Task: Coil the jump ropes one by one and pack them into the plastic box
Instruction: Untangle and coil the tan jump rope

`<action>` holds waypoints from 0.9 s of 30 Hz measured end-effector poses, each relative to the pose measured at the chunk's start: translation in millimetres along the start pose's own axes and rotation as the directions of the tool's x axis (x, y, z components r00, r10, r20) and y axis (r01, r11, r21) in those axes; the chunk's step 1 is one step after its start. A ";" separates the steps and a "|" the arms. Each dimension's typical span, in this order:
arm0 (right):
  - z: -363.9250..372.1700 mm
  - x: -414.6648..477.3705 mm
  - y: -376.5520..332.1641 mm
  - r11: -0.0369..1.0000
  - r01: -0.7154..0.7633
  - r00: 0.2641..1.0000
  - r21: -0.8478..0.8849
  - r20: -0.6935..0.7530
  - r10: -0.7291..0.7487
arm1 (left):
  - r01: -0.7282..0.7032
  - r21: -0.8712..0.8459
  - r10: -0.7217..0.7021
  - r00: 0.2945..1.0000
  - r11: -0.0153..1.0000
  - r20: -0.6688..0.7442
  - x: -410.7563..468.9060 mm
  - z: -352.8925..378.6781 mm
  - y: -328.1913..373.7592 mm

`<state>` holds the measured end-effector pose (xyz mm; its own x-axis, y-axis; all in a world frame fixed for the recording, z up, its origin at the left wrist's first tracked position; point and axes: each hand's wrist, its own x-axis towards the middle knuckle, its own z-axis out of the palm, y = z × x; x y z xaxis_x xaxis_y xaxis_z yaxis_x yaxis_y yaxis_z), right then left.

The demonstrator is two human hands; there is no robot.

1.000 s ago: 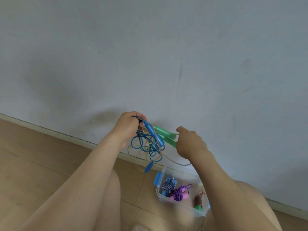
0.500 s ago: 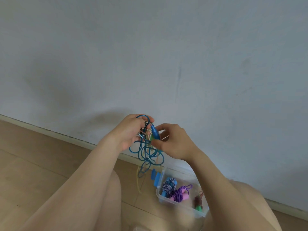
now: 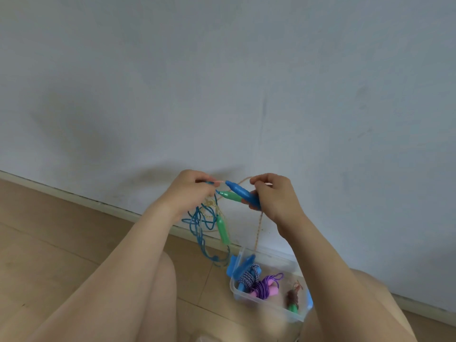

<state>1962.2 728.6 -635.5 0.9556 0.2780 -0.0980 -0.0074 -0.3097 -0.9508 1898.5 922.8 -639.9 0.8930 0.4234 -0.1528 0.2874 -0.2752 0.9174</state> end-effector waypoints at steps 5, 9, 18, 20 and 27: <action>-6.6 0.3 -2.7 0.991 0.083 0.977 0.101 -0.205 -0.061 | -0.043 0.207 0.052 0.998 0.977 -0.042 7.0 -2.4 -14.6; -6.4 -2.2 -6.5 0.950 0.164 0.953 0.264 -0.292 -0.083 | -0.015 0.225 0.036 0.995 0.974 -0.091 6.2 -5.4 -16.5; -8.0 -10.6 -16.6 0.754 0.189 0.938 0.629 -0.343 0.051 | -0.049 0.623 0.075 0.997 0.781 -0.015 1.7 -8.1 -22.0; -7.7 -11.4 -15.6 0.811 0.152 0.949 0.565 -0.313 0.040 | -0.140 0.612 0.147 0.988 0.778 0.039 -0.8 -6.2 -18.6; -1.6 -11.7 -7.6 0.990 0.132 0.968 0.046 -0.222 -0.119 | -0.261 0.422 0.332 0.938 0.868 -0.103 0.0 -6.5 -9.9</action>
<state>1951.5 726.3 -626.7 0.9911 0.1044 0.0831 0.1052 -0.2285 -0.9678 1893.3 931.2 -646.6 0.8972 0.3944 0.1987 0.1630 -0.7139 0.6810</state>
